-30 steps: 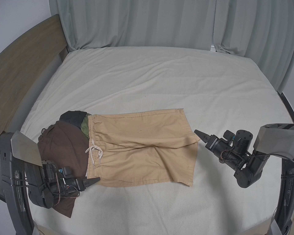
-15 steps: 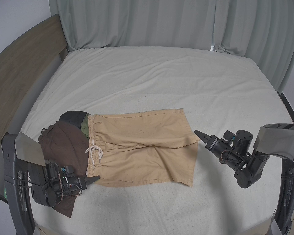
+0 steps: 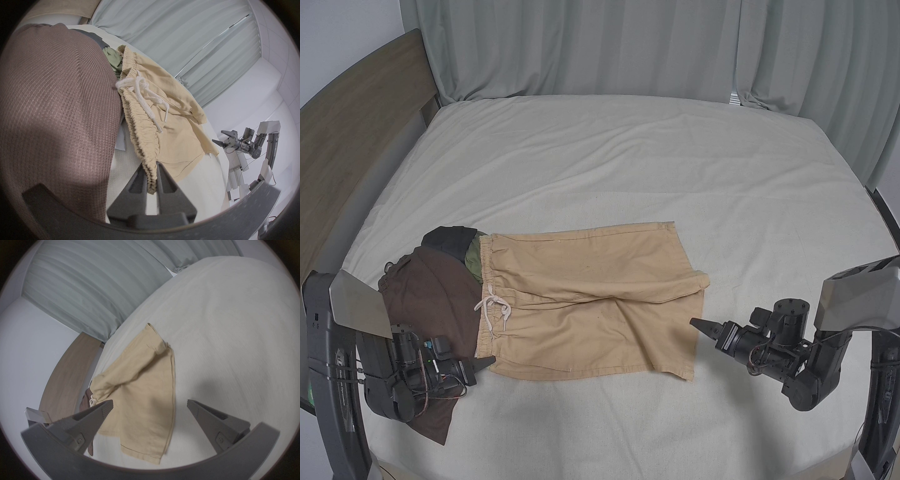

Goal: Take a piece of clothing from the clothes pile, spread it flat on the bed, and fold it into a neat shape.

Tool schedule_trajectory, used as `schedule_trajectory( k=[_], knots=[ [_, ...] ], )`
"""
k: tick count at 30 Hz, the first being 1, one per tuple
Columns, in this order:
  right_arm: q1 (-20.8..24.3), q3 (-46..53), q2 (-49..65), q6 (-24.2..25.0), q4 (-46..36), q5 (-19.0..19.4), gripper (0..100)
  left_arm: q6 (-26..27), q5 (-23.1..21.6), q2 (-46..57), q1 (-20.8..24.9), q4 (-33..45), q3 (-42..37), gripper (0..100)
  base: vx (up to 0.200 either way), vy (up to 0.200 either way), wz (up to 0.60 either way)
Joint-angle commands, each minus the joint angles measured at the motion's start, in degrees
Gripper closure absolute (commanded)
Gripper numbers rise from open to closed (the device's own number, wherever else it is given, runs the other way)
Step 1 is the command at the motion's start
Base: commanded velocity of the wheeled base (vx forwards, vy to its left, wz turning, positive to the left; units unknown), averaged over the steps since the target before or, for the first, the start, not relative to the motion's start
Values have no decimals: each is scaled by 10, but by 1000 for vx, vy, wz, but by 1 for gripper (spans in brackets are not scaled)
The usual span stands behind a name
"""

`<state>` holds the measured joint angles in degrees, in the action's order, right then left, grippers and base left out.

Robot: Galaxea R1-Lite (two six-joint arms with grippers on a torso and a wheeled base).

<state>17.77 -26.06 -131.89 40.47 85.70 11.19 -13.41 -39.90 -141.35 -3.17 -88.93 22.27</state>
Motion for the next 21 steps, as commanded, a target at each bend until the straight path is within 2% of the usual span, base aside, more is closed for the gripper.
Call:
schedule_trajectory(
  k=[1,8,21],
  knots=[
    [5,22,-24,1,4,-1,0,0,-1,5,0,-1,1,100,0,0,0],
    [12,42,-64,7,25,1,0,-1,-1,7,0,-1,2,100,0,0,0],
    [74,33,-75,135,25,1,0,-1,-2,6,-1,-1,2,100,0,0,0]
  ],
)
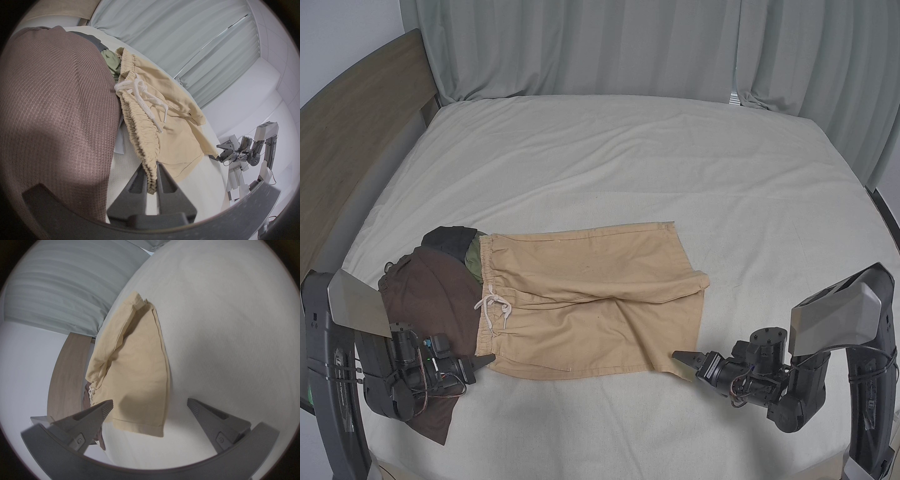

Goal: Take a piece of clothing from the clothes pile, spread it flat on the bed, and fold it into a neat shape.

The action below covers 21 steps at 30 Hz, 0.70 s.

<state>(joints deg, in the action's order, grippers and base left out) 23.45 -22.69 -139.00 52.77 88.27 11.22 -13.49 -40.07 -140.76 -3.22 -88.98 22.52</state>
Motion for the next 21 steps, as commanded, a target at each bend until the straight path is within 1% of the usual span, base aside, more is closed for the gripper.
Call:
schedule_trajectory(
  k=[1,6,14,15,21],
  knots=[
    [19,-2,-3,22,-1,0,0,0,0,1,0,-1,1,100,0,0,0],
    [26,-2,2,47,-1,-1,0,0,0,0,-1,-1,2,100,0,0,0],
    [28,0,13,57,-1,-1,0,0,0,0,-1,-1,3,100,0,0,0],
    [29,4,21,62,-1,-2,100,0,0,0,0,-1,3,100,0,0,0],
    [27,9,32,71,-2,-2,100,0,0,0,1,-1,3,100,0,0,0]
  ],
)
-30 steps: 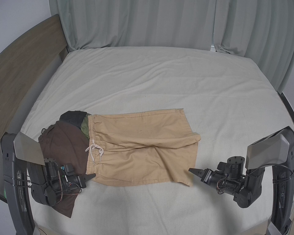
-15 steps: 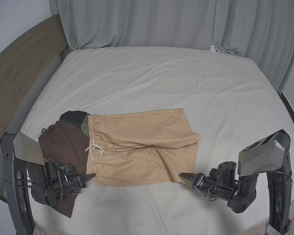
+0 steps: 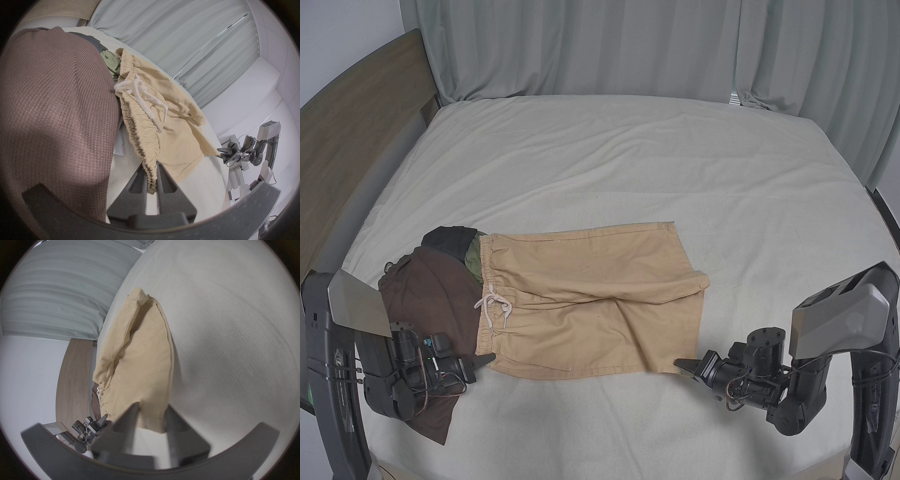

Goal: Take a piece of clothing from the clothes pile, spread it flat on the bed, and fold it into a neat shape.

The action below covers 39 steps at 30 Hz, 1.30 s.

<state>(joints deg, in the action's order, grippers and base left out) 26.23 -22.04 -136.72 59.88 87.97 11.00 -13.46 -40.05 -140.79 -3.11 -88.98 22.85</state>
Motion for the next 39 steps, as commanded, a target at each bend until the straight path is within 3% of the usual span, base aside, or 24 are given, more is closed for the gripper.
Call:
schedule_trajectory(
  k=[1,9,18,25,33,39],
  knots=[
    [0,3,8,0,1,0,100,0,0,0,-1,-1,0,100,0,0,0],
    [-7,7,10,-2,-1,-2,100,-3,-1,1,-1,-1,1,100,0,0,0],
    [-38,81,46,-48,2,-5,100,-136,-14,93,14,0,-32,100,0,0,0],
    [-47,114,56,-107,2,-3,100,-137,-43,135,5,0,-104,100,0,0,0],
    [-44,142,67,-117,2,-2,100,-132,-46,154,3,1,-155,100,0,0,0],
    [-41,176,73,-144,3,3,100,-79,-47,139,1,2,-202,100,0,0,0]
  ],
)
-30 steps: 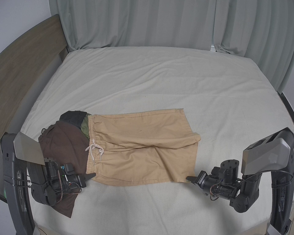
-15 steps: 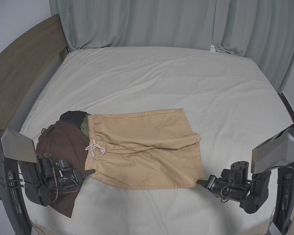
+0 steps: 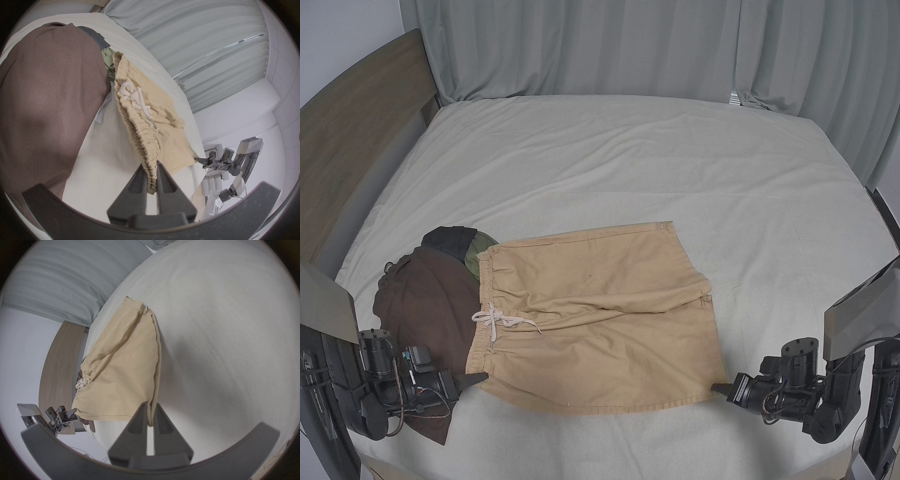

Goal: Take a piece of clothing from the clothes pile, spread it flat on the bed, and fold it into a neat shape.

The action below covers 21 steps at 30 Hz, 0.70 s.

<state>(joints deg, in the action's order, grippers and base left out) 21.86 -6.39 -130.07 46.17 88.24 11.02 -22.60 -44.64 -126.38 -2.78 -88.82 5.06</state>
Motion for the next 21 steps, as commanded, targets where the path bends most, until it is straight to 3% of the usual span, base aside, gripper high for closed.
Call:
schedule_trajectory(
  k=[1,12,21],
  knots=[
    [3,21,7,-7,0,4,100,14,0,-6,-3,1,-26,100,0,0,0],
    [6,60,20,-34,0,8,100,114,0,-60,-22,1,-50,100,0,0,0],
    [8,63,20,-35,-1,7,100,125,-7,-69,-34,4,-51,100,0,0,0]
  ],
)
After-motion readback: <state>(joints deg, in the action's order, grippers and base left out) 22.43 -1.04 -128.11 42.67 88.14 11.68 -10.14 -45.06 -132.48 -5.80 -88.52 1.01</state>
